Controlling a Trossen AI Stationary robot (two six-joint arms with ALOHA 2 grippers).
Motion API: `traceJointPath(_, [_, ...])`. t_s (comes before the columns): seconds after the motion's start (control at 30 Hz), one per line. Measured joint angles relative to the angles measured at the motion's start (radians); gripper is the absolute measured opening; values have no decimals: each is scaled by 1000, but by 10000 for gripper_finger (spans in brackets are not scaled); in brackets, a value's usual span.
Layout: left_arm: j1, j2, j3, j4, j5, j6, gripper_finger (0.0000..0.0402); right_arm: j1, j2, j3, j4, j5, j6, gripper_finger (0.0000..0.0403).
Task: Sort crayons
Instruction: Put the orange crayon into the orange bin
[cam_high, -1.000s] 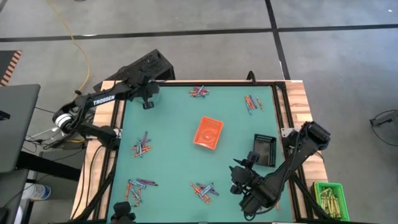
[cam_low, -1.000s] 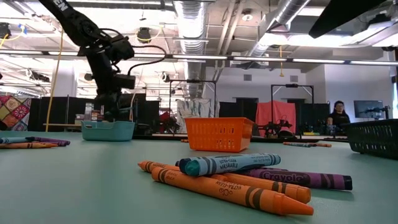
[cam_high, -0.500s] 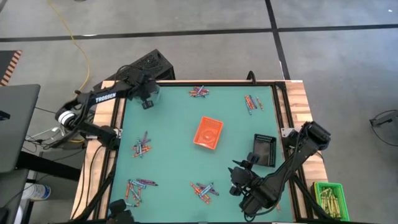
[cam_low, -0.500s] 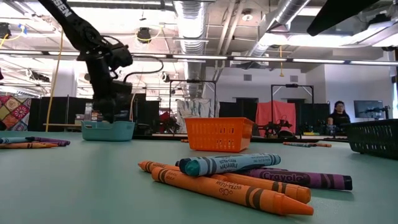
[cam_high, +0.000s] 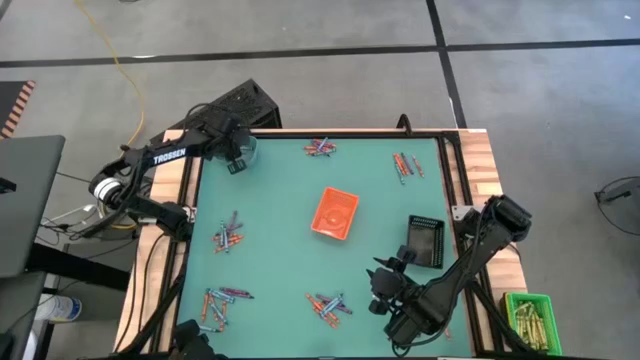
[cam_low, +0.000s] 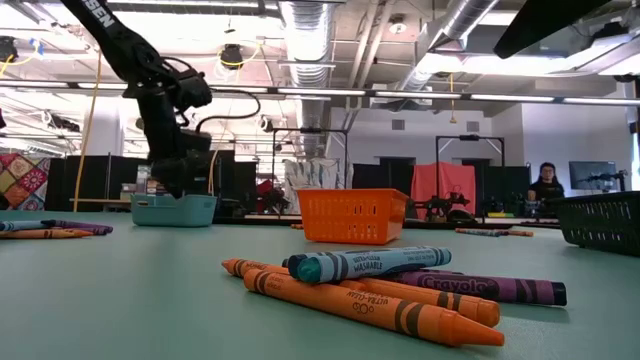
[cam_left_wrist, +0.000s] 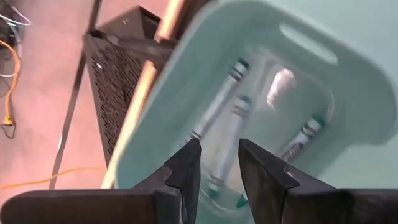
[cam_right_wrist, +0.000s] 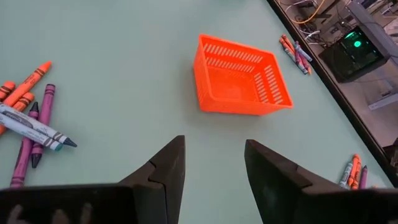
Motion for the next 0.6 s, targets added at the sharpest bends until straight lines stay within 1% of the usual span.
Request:
traceJointPath(0.07, [-9, -19, 0, 14, -6, -11, 99, 1, 0, 0, -10, -24, 2, 175])
traceJointPath(0.17, [-28, -61, 0, 24, -8, -25, 100, 1, 0, 0, -13, -90, 2, 175])
traceJointPath(0.33, [-86, -163, 0, 42, -2, -64, 100, 3, 0, 0, -23, -194, 1, 175])
traceJointPath(0.6, [-240, -322, 0, 22, 60, -166, 100, 23, 0, 0, -46, -315, 2, 175])
